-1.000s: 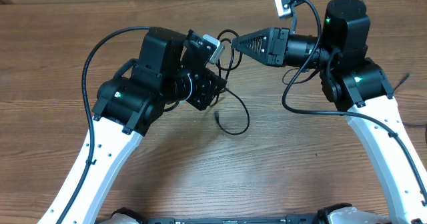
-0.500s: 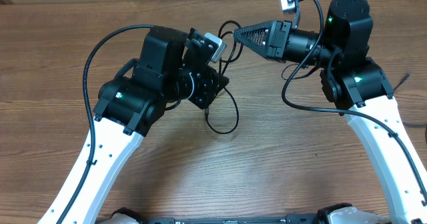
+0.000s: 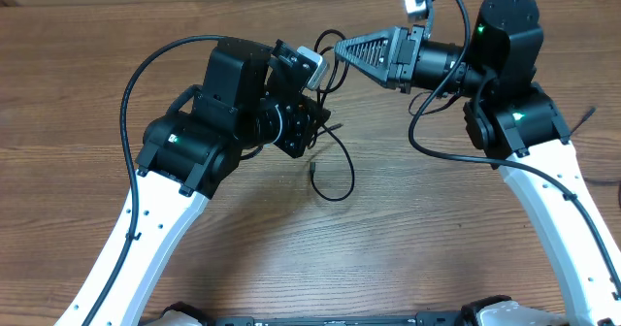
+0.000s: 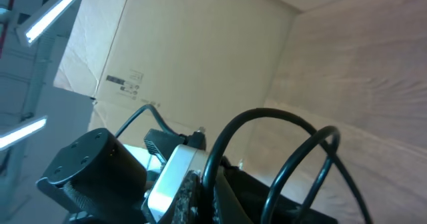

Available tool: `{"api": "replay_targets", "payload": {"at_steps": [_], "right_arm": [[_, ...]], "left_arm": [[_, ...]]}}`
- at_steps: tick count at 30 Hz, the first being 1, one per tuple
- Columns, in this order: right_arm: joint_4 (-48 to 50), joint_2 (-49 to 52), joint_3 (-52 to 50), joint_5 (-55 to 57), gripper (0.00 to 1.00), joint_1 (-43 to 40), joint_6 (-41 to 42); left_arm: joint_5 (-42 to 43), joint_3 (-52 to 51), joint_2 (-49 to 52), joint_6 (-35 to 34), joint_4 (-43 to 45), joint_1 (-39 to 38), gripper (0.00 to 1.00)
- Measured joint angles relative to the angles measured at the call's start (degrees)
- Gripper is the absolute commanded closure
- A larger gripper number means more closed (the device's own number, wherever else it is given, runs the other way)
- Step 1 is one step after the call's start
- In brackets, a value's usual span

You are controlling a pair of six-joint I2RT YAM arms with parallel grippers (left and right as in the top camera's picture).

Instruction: Untangle cables

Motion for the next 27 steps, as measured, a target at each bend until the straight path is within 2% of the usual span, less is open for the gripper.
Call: {"api": "replay_targets", "payload": {"at_steps": [3, 12, 20, 27], "right_arm": [[0.09, 0.00, 0.00, -0.39, 0.96, 0.04, 0.83], [-3.08, 0.00, 0.00, 0.24, 0.96, -0.42, -2.38], [-16.00, 0.00, 0.00, 2.71, 0.96, -3.89, -12.63], [-20.74, 0.00, 0.00, 9.99, 0.96, -3.82, -22.27]], "left_arm": [[0.04, 0.00, 0.02, -0.22, 0.00, 0.00, 0.96], [0.00, 0.00, 0.00, -0.17, -0.92, 0.00, 0.96], [-3.08, 0.00, -5.20, -0.17, -1.42, 0.00, 0.96], [-9.20, 0.00, -13.79, -0.20, -4.15, 0.00, 0.95]]}}
